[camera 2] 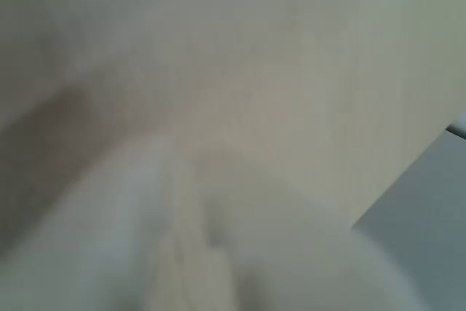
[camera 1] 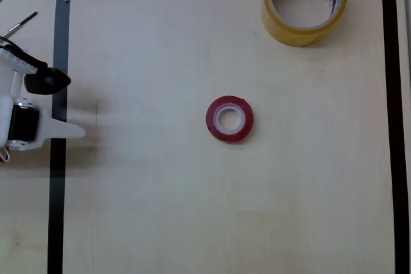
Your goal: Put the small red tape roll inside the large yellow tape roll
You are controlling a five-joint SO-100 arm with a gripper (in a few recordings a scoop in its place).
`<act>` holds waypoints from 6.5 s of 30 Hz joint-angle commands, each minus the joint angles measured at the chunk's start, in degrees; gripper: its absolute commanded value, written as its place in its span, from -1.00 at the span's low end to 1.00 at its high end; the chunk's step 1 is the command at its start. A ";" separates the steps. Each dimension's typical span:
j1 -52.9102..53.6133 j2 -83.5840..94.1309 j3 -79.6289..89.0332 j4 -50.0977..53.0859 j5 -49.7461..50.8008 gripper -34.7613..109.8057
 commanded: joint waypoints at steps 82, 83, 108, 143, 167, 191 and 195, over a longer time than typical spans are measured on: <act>-5.62 -137.90 -119.88 5.89 -1.32 -0.23; -5.54 -138.69 -120.76 5.89 -1.32 -0.23; -6.24 -163.30 -189.23 42.45 0.53 -0.52; -23.38 -163.48 -189.23 -2.81 9.05 -0.52; -20.39 -152.84 -189.40 18.54 10.20 -0.52; -15.29 -70.93 -92.64 17.75 14.77 -0.52; -11.07 -53.61 -65.13 3.69 14.77 -0.52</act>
